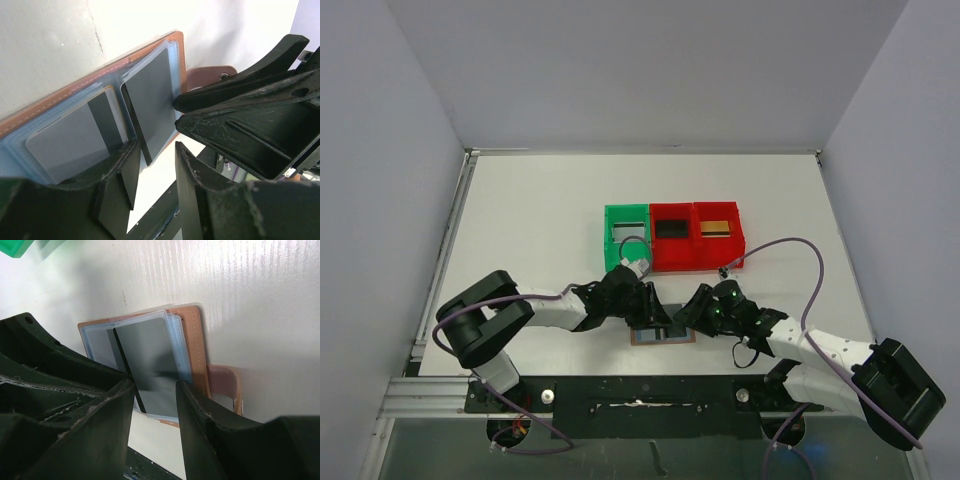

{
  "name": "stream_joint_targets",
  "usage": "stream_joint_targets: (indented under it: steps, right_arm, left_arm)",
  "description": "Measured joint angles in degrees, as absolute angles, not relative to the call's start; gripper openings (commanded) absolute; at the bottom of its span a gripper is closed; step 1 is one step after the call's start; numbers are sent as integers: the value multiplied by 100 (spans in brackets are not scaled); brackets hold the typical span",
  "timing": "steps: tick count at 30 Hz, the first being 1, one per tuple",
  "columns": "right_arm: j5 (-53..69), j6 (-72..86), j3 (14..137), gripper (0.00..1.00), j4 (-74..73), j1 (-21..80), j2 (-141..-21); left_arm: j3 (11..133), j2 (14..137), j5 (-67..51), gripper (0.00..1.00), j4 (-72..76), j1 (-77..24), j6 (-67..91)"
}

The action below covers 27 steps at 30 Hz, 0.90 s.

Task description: Take the credit cards out of the card holder

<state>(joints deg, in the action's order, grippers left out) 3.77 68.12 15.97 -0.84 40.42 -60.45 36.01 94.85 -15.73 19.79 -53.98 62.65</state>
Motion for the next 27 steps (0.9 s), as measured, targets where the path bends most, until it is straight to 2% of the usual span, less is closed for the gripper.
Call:
stream_joint_targets:
  steps: [8, 18, 27]
  right_arm:
    - [390, 6805, 1588, 41, -69, 4042, -6038]
    - [416, 6801, 1527, 42, -25, 4014, -5975]
    - [414, 6801, 1496, 42, -12, 4010, -5935]
  left_arm:
    - [3599, 9553, -1568, 22, 2034, -5400, 6311]
    - [3454, 9553, -1538, 0, 2128, -5411, 6475]
    - [3330, 9625, -1616, 0, 2408, -5411, 6700]
